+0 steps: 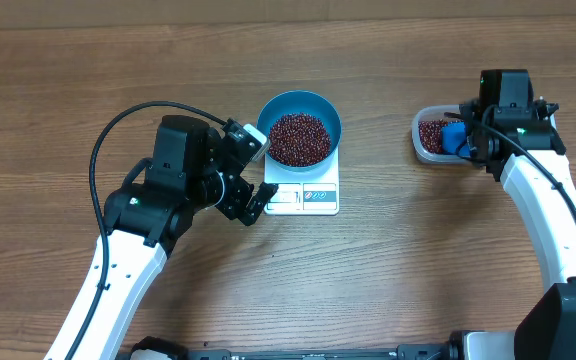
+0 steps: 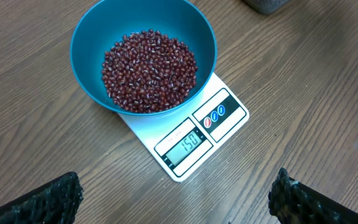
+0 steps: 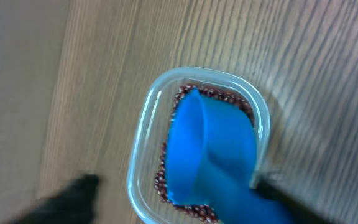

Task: Scoop item into bowl and weigh 150g on scale
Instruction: 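Release the blue scoop in the tub and lift the right gripper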

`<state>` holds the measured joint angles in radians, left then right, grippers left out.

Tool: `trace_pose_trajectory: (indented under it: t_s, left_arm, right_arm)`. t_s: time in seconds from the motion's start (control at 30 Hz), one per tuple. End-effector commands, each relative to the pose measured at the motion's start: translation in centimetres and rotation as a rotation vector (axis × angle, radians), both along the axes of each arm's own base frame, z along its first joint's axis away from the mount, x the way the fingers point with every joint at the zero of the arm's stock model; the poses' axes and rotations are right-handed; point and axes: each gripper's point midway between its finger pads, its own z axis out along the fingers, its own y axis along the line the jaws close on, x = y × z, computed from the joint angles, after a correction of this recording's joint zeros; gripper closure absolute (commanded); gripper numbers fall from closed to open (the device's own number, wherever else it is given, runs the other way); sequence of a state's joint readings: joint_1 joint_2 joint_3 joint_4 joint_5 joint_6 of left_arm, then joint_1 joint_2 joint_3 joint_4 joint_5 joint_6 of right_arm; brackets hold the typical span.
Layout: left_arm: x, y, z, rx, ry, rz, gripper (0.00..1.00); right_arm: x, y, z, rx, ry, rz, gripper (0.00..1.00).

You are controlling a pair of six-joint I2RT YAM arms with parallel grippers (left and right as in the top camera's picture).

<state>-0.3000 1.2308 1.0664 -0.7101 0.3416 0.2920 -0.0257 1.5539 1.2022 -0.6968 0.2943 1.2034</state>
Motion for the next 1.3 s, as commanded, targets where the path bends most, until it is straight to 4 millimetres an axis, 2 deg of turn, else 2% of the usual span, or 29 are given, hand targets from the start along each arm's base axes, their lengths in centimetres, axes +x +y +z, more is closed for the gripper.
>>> trace_pose_trajectory:
  t_s: [0.0,0.3,0.47,0.83,1.27]
  left_arm:
    - [-0.1,-0.1,-0.4,-0.002,0.008,-0.018,0.01]
    - [-0.1,-0.1,-0.4,-0.002,0.008,-0.018,0.00]
    - [-0.1,-0.1,-0.4,-0.002,0.008,-0.018,0.00]
    - [-0.1,-0.1,-0.4,-0.002,0.008,-0.018,0.00]
    - [-0.1,-0.1,-0.4,-0.002,0.008,-0.018,0.00]
  right_arm:
    - [-0.1,0.0,-0.3,0.004,0.009,0.000,0.00]
    - [0.2,0.1,0.1,-0.027,0.015,0.060,0.00]
    - [0.5,0.4,1.5,-0.062,0.021,0.142,0.00]
    - [-1.6,-1.2,3.4,-0.014,0.107,0.108,0.00]
    - [-5.5,-1.0,1.8,0.006,0.282,0.107,0.00]
